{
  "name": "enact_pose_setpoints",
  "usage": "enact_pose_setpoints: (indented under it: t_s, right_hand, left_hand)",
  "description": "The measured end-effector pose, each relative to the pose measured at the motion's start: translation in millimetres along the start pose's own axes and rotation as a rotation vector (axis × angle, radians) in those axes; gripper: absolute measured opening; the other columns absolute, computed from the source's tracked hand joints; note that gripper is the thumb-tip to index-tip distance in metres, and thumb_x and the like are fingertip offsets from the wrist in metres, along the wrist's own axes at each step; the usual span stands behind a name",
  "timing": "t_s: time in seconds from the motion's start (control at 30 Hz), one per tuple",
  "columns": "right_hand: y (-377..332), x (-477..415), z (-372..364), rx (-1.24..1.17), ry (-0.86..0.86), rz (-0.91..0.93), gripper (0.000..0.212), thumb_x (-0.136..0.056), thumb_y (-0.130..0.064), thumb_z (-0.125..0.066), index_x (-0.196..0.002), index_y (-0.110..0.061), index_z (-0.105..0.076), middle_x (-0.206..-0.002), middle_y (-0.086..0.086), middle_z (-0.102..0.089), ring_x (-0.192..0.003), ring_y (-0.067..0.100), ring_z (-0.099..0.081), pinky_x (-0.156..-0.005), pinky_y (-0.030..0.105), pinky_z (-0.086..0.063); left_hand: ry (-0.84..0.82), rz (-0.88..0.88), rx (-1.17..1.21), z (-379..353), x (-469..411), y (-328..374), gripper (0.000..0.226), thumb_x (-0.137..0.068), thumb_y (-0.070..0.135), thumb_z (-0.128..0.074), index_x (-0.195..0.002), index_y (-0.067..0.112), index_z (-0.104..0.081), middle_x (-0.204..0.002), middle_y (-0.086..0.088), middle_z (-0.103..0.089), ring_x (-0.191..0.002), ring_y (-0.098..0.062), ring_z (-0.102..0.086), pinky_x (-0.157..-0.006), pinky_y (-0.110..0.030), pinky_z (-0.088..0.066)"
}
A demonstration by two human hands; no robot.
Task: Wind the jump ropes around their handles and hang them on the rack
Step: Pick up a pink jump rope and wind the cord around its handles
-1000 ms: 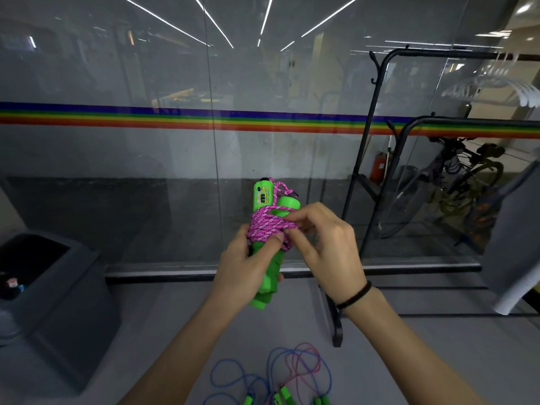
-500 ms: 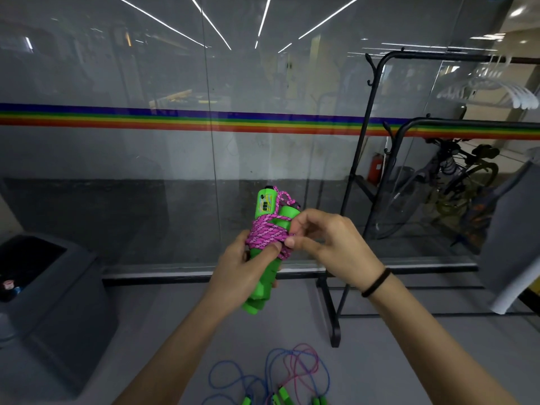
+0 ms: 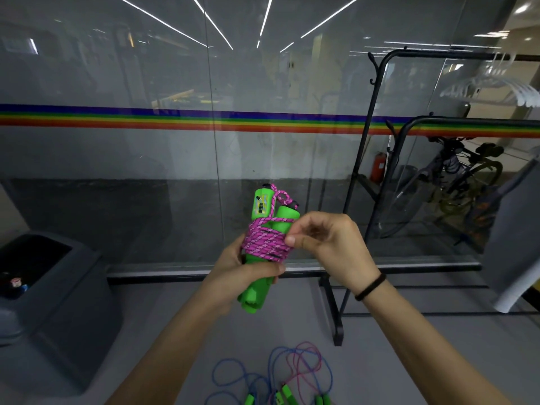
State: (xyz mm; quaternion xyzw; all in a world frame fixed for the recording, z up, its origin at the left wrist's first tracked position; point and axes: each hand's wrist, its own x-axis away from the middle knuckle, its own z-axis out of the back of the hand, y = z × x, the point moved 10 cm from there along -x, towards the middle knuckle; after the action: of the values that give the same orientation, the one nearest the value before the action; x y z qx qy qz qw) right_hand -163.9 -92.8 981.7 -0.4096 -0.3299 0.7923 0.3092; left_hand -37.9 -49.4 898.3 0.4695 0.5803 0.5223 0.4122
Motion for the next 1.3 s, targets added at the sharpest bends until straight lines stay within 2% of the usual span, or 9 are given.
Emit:
enact_pose_setpoints:
  t_s: [0.2,0.37,0.5,0.73,0.83,0.97,1.03,1.17,1.3]
  right_hand:
    - [-8.0,0.4,-0.2,0.082,0.106,0.051,0.010,-0.079,-0.012,-0.068,-0.075,-0.016,-0.060,-0.070,0.000,-0.066,-0.066,0.011,-0.061,-0.066,0.026,-0.052]
    - [-11.7,3.3,9.4,0.110,0.203,0.111,0.008,-0.084,-0.010,-0.061,-0.080,-0.013,-0.055,-0.069,-0.006,-0.059,-0.068,0.008,-0.057,-0.062,0.015,-0.044]
    - [-4.0,8.2,13.5,0.108,0.250,0.104,0.009,-0.085,-0.010,-0.060,-0.079,-0.013,-0.054,-0.067,-0.011,-0.057,-0.067,0.010,-0.056,-0.061,0.015,-0.043]
    - [7.4,5.8,-2.5,-0.017,0.134,0.022,0.014,-0.080,-0.013,-0.067,-0.076,-0.022,-0.057,-0.073,-0.007,-0.063,-0.073,0.013,-0.061,-0.072,0.024,-0.051]
    - [11.3,2.5,-18.9,-0.044,0.015,-0.008,0.010,-0.075,-0.019,-0.072,-0.076,-0.019,-0.063,-0.071,-0.001,-0.065,-0.070,0.018,-0.062,-0.073,0.038,-0.054]
    - [6.9,1.7,-27.9,-0.067,0.035,0.046,0.011,-0.077,-0.022,-0.069,-0.073,-0.015,-0.061,-0.072,0.011,-0.066,-0.071,0.030,-0.062,-0.070,0.051,-0.052]
    - [2.6,0.5,-28.3,-0.095,0.057,0.054,0.010,-0.076,-0.023,-0.069,-0.072,-0.019,-0.061,-0.073,0.009,-0.067,-0.072,0.029,-0.064,-0.071,0.051,-0.053]
    - [-0.2,-0.7,-13.9,-0.122,0.144,0.049,0.015,-0.076,-0.012,-0.071,-0.067,-0.022,-0.062,-0.070,0.003,-0.067,-0.068,0.023,-0.063,-0.071,0.042,-0.053]
    - [5.3,3.2,-6.3,-0.142,0.155,0.026,0.016,-0.075,-0.011,-0.071,-0.066,-0.021,-0.062,-0.068,0.000,-0.067,-0.067,0.018,-0.062,-0.071,0.035,-0.051]
  left_hand:
    - [0.034,0.035,-0.013,3.3,-3.5,-2.1,0.036,-0.068,-0.006,-0.073,-0.101,0.003,-0.062,-0.076,-0.011,-0.069,-0.054,-0.021,-0.063,-0.053,-0.025,-0.052]
    - [0.053,0.039,0.014,11.8,-1.4,-3.0,0.046,-0.053,0.008,-0.073,-0.096,-0.003,-0.063,-0.077,-0.016,-0.068,-0.053,-0.021,-0.063,-0.049,-0.024,-0.050]
    - [0.102,0.029,0.061,26.6,2.2,-11.6,0.041,-0.053,0.009,-0.071,-0.091,-0.002,-0.063,-0.067,-0.010,-0.069,-0.049,-0.019,-0.062,-0.046,-0.023,-0.050]
    - [0.039,0.044,0.117,32.8,7.3,-26.7,0.043,-0.056,0.009,-0.070,-0.097,-0.003,-0.064,-0.076,-0.012,-0.072,-0.062,-0.022,-0.068,-0.055,-0.025,-0.054]
    - [-0.035,0.068,0.126,21.4,7.2,-30.9,0.037,-0.060,0.004,-0.069,-0.096,-0.003,-0.066,-0.082,-0.013,-0.073,-0.072,-0.022,-0.070,-0.064,-0.026,-0.057]
    - [-0.053,0.076,0.066,14.6,0.7,-29.8,0.022,-0.058,0.004,-0.075,-0.080,0.008,-0.072,-0.077,-0.011,-0.071,-0.073,-0.021,-0.068,-0.070,-0.029,-0.055]
    - [-0.033,0.085,0.046,17.4,-4.6,-31.5,0.020,-0.058,0.004,-0.082,-0.075,0.011,-0.071,-0.070,-0.010,-0.070,-0.068,-0.021,-0.066,-0.070,-0.030,-0.054]
    - [-0.061,0.148,0.135,24.4,-11.1,-44.7,0.021,-0.061,0.004,-0.074,-0.079,0.004,-0.065,-0.065,-0.007,-0.068,-0.058,-0.016,-0.066,-0.060,-0.025,-0.055]
    - [-0.122,0.167,0.169,26.5,-11.0,-58.8,0.028,-0.058,-0.001,-0.078,-0.081,0.000,-0.062,-0.064,-0.010,-0.066,-0.054,-0.017,-0.063,-0.055,-0.024,-0.054]
